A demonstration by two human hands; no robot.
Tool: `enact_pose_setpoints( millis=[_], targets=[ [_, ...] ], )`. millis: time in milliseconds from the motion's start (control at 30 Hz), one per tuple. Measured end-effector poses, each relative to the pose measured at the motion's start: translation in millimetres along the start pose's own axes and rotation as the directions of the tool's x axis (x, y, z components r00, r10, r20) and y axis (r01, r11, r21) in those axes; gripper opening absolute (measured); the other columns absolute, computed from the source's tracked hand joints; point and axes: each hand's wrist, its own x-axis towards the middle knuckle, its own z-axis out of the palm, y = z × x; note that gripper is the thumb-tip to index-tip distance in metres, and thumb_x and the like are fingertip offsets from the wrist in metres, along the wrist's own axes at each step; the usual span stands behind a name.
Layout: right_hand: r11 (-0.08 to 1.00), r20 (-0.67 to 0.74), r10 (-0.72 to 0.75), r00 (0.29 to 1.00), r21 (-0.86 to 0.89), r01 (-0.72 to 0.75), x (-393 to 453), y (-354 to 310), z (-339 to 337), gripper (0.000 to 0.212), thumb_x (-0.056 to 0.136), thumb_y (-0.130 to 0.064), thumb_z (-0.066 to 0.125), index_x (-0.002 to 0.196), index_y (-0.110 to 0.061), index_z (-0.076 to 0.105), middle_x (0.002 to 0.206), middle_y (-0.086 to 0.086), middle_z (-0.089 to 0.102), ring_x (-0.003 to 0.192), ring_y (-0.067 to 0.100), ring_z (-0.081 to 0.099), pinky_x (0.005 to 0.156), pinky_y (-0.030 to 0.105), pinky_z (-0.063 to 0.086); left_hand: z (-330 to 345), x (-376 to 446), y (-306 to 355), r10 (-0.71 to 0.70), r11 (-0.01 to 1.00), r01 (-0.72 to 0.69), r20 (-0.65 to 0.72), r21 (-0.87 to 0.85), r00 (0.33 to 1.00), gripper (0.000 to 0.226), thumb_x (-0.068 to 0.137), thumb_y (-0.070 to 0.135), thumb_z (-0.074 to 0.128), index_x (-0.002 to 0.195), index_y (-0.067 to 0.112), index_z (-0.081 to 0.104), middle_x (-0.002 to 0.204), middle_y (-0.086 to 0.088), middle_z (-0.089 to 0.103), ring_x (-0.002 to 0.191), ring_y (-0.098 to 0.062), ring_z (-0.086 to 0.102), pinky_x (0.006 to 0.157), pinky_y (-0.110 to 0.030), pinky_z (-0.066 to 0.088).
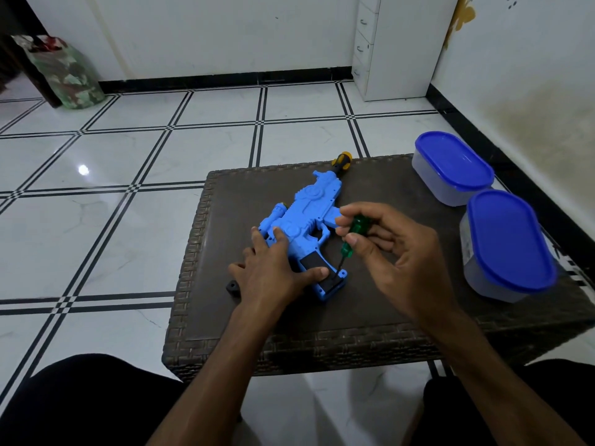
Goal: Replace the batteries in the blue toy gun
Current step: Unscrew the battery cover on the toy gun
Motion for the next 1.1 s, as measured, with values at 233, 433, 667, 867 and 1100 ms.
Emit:
enact_pose_setpoints(
  millis=[233,433,667,867,1100],
  targets=[
    [1.000,0.023,-0.006,1.000,-0.015,0.006,-0.3,1.0,1.4,0.029,0.090,0.005,0.064,0.118,-0.001,0.066,0.110,0.005,0.073,0.105,0.009,0.070,0.089,0.024,0.056,0.5,-0.2,-0.8,0.002,1.000,-0.002,-0.005,0.000,1.000,0.111,0.066,0.080,0.060,0.153,0.027,0.013,0.162,-0.012,-0.003,0.143,-0.036,0.021,0.108,-0.059,0.021],
    [0.998,0.055,-0.039,0.998,-0.037,0.041,1.3,1.2,0.4,0.030,0.090,0.009,0.061,0.118,-0.001,0.066,0.112,0.007,0.071,0.106,0.010,0.069,0.090,0.023,0.055,0.6,0.0,-0.4,0.004,1.000,-0.004,-0.006,-0.007,1.000,0.111,0.067,0.079,0.060,0.153,0.027,0.013,0.162,-0.012,-0.004,0.143,-0.036,0.020,0.108,-0.059,0.020],
    [0.998,0.048,-0.053,0.997,-0.032,0.054,1.3,1.7,-0.9,0.030,0.090,0.004,0.060,0.119,-0.001,0.065,0.113,0.007,0.071,0.106,0.012,0.070,0.092,0.026,0.056,-0.8,-0.4,0.5,0.000,1.000,0.000,0.003,-0.011,1.000,0.111,0.068,0.078,0.061,0.153,0.027,0.011,0.162,-0.012,-0.005,0.144,-0.037,0.019,0.109,-0.059,0.018],
    [0.999,0.057,-0.033,0.998,-0.020,0.035,1.5,1.7,-0.7,0.031,0.091,0.008,0.060,0.119,0.000,0.065,0.113,0.007,0.071,0.106,0.012,0.070,0.092,0.027,0.056,-0.5,-0.3,0.2,0.001,1.000,-0.001,0.003,-0.016,1.000,0.111,0.068,0.078,0.060,0.154,0.028,0.010,0.162,-0.012,-0.006,0.144,-0.036,0.017,0.110,-0.060,0.018],
    [1.000,0.120,0.008,0.993,-0.003,-0.007,2.3,-4.5,0.2,0.031,0.090,0.012,0.057,0.117,-0.003,0.064,0.113,0.004,0.071,0.109,0.011,0.068,0.093,0.030,0.056,0.7,-0.2,0.0,-0.005,1.000,0.005,-0.003,-0.014,1.000,0.111,0.068,0.078,0.060,0.153,0.028,0.011,0.162,-0.011,-0.006,0.144,-0.035,0.018,0.109,-0.059,0.018]
  ],
)
